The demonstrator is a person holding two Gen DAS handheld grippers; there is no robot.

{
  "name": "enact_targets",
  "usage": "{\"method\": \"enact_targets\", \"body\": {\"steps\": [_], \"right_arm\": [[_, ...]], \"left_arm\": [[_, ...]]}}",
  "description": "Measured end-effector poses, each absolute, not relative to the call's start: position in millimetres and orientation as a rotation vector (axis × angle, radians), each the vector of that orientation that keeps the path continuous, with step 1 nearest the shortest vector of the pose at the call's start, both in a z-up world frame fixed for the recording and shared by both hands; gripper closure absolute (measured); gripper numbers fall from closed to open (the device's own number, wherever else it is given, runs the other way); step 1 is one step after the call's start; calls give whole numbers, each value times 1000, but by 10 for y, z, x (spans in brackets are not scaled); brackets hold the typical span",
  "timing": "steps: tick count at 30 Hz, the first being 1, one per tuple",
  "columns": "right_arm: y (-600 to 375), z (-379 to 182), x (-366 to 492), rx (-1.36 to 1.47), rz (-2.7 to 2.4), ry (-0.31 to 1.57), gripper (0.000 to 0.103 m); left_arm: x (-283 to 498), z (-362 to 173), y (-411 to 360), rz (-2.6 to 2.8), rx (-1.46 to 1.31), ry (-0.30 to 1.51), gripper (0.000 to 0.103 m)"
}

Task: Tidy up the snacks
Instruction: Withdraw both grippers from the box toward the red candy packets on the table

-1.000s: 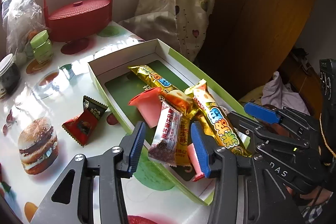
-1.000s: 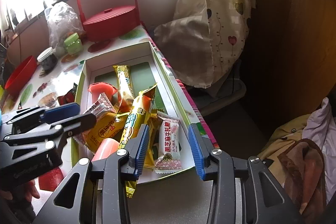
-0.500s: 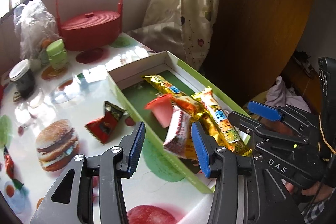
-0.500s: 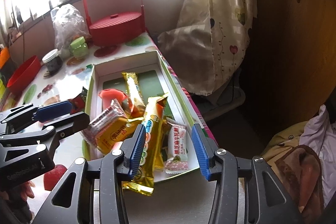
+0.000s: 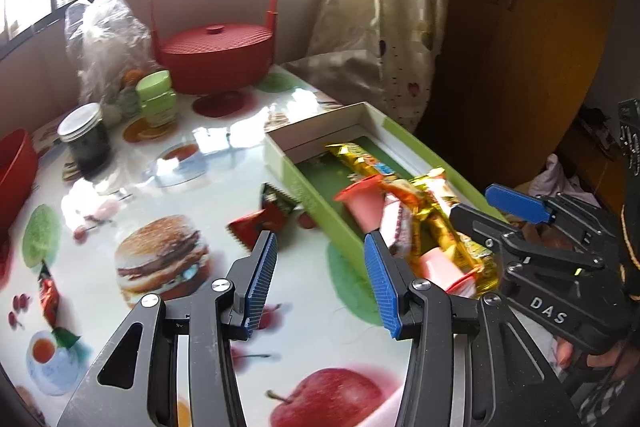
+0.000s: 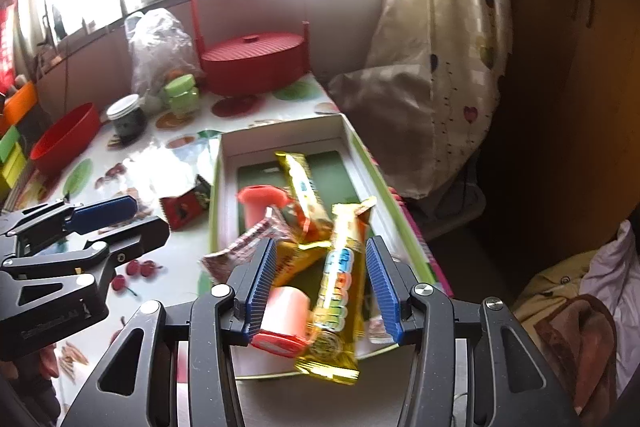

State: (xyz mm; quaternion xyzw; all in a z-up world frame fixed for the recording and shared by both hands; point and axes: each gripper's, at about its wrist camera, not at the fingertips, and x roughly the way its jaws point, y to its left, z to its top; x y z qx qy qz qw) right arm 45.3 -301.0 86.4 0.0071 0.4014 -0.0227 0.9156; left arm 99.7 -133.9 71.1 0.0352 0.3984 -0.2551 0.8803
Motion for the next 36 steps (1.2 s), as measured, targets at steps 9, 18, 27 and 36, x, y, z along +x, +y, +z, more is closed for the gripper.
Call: {"method": "enact_targets", "body": {"steps": [9, 18, 27, 36], "right_arm": [[-2738, 848, 635, -10, 41, 820, 57], [-2475, 833, 925, 54, 151, 842, 57], [-2181, 653, 1209, 116, 188, 910, 57], [-2035, 447, 1452, 158, 193, 968, 57]], "left_arm": [[1099, 682, -827, -402, 39, 821, 56], [1231, 599, -216, -261, -25, 828, 56], [1277, 515, 179, -180, -69, 825, 56], [1316, 414, 428, -136, -101, 842, 56]]}}
